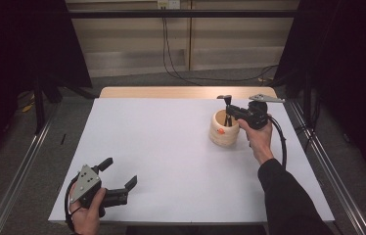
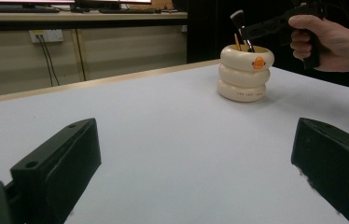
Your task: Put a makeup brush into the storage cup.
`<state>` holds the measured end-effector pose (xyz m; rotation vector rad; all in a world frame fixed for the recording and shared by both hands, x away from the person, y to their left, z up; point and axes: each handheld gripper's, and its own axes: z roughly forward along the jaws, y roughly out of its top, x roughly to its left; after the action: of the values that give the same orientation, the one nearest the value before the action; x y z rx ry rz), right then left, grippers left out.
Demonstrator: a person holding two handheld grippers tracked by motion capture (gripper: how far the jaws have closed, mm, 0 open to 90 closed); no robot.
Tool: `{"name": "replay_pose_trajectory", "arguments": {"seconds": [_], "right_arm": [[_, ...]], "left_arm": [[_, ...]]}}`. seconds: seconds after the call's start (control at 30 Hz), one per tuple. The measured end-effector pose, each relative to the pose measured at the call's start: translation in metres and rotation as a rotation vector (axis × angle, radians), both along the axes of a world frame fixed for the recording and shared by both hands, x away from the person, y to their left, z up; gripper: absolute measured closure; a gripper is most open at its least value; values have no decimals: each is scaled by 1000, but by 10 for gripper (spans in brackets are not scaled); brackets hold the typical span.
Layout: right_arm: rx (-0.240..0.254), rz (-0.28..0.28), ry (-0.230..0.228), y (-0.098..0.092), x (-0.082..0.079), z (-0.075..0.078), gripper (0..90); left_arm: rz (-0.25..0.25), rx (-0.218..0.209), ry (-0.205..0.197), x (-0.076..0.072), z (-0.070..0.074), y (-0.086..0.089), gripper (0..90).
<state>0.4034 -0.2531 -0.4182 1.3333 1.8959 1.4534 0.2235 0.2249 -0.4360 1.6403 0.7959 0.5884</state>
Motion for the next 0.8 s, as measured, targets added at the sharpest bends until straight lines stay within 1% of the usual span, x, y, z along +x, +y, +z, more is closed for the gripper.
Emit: {"name": "replay_pose_trajectory", "arguments": {"seconds": [0.13,0.2,0.3,0.33,0.6,0.7,0.73,0.8], "right_arm": [[-3,1,-1,0,0,1,775],[5,-5,-2,-1,0,1,774],[-1,-5,0,-2,0,1,773],[5,-6,1,-2,0,1,772],[4,-3,-1,-1,0,3,703],[7,-2,-2,0,0,3,635],[3,-3,-3,0,0,4,609],[-18,2,-3,3,-2,5,516]], "left_arm": [[0,1,0,0,0,0,14],[0,0,0,0,0,0,14],[0,1,0,0,0,0,14],[0,1,0,0,0,0,14],[1,-5,3,0,0,0,14],[0,-1,0,1,0,1,14],[0,-6,3,2,-1,0,14],[0,-1,3,2,-1,1,14]]}}
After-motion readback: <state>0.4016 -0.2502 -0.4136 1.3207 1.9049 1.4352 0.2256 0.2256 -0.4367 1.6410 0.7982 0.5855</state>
